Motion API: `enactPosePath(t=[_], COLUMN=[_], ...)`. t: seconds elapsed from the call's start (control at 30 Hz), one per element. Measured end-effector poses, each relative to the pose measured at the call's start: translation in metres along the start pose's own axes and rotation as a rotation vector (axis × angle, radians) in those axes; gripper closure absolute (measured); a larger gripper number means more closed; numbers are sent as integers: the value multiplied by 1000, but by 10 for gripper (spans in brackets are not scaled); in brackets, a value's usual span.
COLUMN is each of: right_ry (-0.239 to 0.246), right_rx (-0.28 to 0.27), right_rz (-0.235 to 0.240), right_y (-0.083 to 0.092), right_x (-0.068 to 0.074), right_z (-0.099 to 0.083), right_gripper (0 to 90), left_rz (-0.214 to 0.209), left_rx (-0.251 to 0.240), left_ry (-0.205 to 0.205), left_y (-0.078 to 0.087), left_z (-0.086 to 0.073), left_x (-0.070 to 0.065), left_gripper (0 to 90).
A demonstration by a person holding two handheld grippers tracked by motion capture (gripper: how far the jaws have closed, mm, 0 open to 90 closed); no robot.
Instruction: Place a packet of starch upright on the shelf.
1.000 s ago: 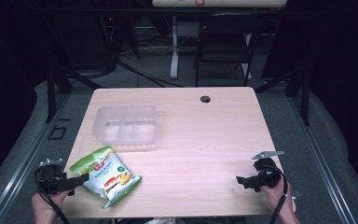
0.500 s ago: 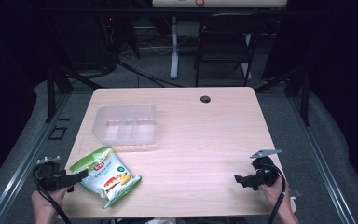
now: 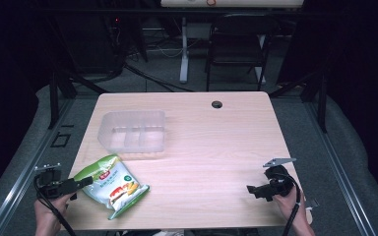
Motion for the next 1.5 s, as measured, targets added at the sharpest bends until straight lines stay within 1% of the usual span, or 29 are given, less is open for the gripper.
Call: enactPosePath(t=[0.03, 0.1, 0.17, 0.2, 0.23, 0.3, 0.33, 0.37, 0.4, 0.43, 0.47, 0.5, 0.53, 0.57, 0.6, 0.63, 0.67, 0.7, 0.77, 0.83, 0.87, 0.9, 0.93, 1.03, 1.13, 1.23, 1.27, 1.43, 1.5], right_ry=[1, 2, 1, 2, 2, 3, 2, 2, 2, 1, 0, 0, 0, 0, 1, 1, 2, 3, 2, -1, 0, 0, 0, 2, 0, -1, 0, 1, -3], right_rx=[-1, -2, 3, 4, 4, 0, 2, 2, 3, 4, 0, 1, 1, 1, 3, 3, 4, 5, 3, 2, 1, 0, 0, 2, 3, 4, 3, 4, 1], right_rz=[-2, -3, 3, 1, 1, 3, -1, -1, -1, 1, 0, -3, 0, 0, -1, -1, 0, 0, -3, -3, 0, -1, -2, -4, 0, 0, 0, 0, -2], right_y=[0, 1, 0, 0, 0, 0, -1, -1, -1, -1, -1, 0, -1, -1, -1, -1, -1, -1, -1, 0, 0, 0, 0, 0, 1, 1, 1, 1, 1], right_x=[0, 0, 0, 0, 0, 1, 0, 0, 0, 0, 0, 0, 0, 0, 0, 0, 0, 0, 0, 0, 0, 0, 0, 0, 0, 0, 0, 0, 0], right_z=[0, 0, 0, 0, 0, 0, 0, 0, 0, 0, 0, 0, 0, 0, 0, 0, -1, -1, -1, -1, -1, -1, -1, -2, -2, -2, -2, -2, -2], right_gripper=[11, 11, 11, 11, 11, 11, 11, 11, 11, 11, 11, 11, 12, 12, 11, 11, 11, 11, 11, 11, 11, 11, 11, 11, 11, 11, 11, 11, 11], left_rz=[-1, 5, 13, 17, 25, 32, 37, 42, 42, 48, 38, 40, 46, 47, 41, 38, 34, 34, 23, 10, 7, 1, -4, -5, -11, -9, -7, -11, -9], left_rx=[11, 5, 34, 34, 36, 40, 59, 44, 57, 49, 56, 55, 64, 59, 68, 76, 73, 74, 66, 84, 73, 83, 81, 80, 78, 61, 69, 38, 25], left_ry=[-9, -28, -50, -56, -61, -66, -72, -68, -68, -76, -72, -71, -73, -73, -77, -95, -97, -108, -118, -130, -135, -137, -147, -163, -176, -188, -197, -199, -211], left_y=[0, -3, -5, -7, -8, -11, -11, -13, -14, -15, -16, -17, -17, -18, -19, -19, -19, -19, -20, -20, -21, -21, -21, -20, -18, -17, -15, -11, -9], left_z=[0, 1, 0, 1, 2, 3, 3, 5, 4, 6, 6, 7, 7, 7, 6, 5, 5, 5, 6, 4, 5, 4, 4, 4, 4, 5, 5, 7, 8], left_x=[-2, -5, -7, -8, -8, -9, -8, -8, -8, -7, -8, -8, -7, -8, -9, -10, -11, -12, -15, -17, -18, -20, -21, -24, -27, -28, -29, -33, -35], left_gripper=[149, 159, 173, 194, 194, 249, 269, 269, 283, 303, 341, 365, 436, 436, 506, 506, 564, 580, 647, 702, 740, 766, 797, 869, 895, 897, 897, 897, 897])
Point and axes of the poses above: each handheld gripper's, and its own axes: y roughly backward along the jaws, z roughly out of its top, x roughly to its left, the point moved 10 cm from there along -y, roughly forward along the jaws, and after that the axes turned 7 degrees about x, right-handed, at the moved point
